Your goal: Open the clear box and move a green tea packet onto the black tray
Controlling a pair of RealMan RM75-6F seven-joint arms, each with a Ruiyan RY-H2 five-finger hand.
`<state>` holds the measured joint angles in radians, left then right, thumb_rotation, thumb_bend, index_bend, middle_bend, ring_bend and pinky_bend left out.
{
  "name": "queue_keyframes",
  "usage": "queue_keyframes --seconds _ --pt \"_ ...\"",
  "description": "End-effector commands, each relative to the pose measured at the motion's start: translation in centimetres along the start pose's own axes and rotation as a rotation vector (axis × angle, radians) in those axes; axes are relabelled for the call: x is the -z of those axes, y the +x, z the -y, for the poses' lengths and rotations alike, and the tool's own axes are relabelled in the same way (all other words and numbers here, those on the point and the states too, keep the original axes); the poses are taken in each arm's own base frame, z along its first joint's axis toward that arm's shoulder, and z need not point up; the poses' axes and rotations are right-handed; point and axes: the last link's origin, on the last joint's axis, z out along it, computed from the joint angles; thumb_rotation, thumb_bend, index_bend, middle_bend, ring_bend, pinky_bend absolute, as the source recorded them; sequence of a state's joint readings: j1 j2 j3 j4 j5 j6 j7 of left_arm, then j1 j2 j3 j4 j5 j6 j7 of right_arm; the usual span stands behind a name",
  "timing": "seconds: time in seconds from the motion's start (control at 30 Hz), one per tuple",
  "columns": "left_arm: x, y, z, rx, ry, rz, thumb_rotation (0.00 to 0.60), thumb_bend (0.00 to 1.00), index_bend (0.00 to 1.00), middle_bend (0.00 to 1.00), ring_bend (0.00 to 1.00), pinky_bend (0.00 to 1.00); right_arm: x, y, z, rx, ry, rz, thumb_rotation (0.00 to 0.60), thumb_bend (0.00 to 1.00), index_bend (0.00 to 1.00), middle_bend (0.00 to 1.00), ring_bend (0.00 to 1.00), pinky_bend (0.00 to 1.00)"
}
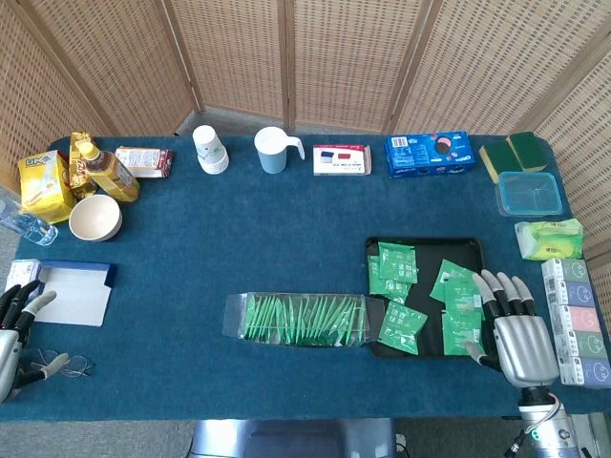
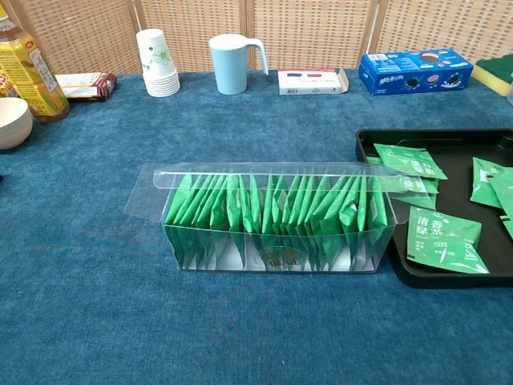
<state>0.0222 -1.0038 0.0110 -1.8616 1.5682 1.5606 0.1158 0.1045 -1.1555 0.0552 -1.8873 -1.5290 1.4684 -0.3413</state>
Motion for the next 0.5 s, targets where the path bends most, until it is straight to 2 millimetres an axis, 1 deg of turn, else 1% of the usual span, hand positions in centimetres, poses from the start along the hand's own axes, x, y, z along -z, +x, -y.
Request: queue_keyframes --seconds 0.03,0.17,0.3,0.37,0.5 --pt "-0.1 0.0 0.0 -0.001 0.001 0.003 0.6 0.13 0.16 0.07 0.0 0.27 -0.1 0.0 0.0 -0.001 0.0 0.0 0.6 0.11 0.0 0.0 0.0 0.05" --pt "0.0 -0.1 -0.2 -0.001 0.0 0.007 0.6 0.13 0.16 0.07 0.0 0.27 -0.1 -0.2 0.0 -0.009 0.004 0.004 0.6 0.11 0.0 0.0 0.0 0.05" --pt "0.0 0.3 -0.3 -0.001 -0.006 -0.013 0.6 0.13 0.16 0.07 0.0 0.27 -0.2 0.3 0.5 -0.037 0.039 -0.011 0.6 0.11 0.0 0.0 0.0 0.05" --pt "0.0 0.5 -0.3 -0.004 -0.01 -0.02 0.6 0.13 0.16 0.07 0.0 0.27 -0.4 0.6 1.0 -0.05 0.071 -0.014 0.6 0.11 0.0 0.0 0.0 0.05" --pt "-0.2 0.9 -0.4 -0.008 -0.018 -0.033 0.6 0.13 0.16 0.07 0.0 0.27 -0.9 1.1 2.8 -0.122 0.179 0.017 0.6 0.11 0.0 0.0 0.0 0.05"
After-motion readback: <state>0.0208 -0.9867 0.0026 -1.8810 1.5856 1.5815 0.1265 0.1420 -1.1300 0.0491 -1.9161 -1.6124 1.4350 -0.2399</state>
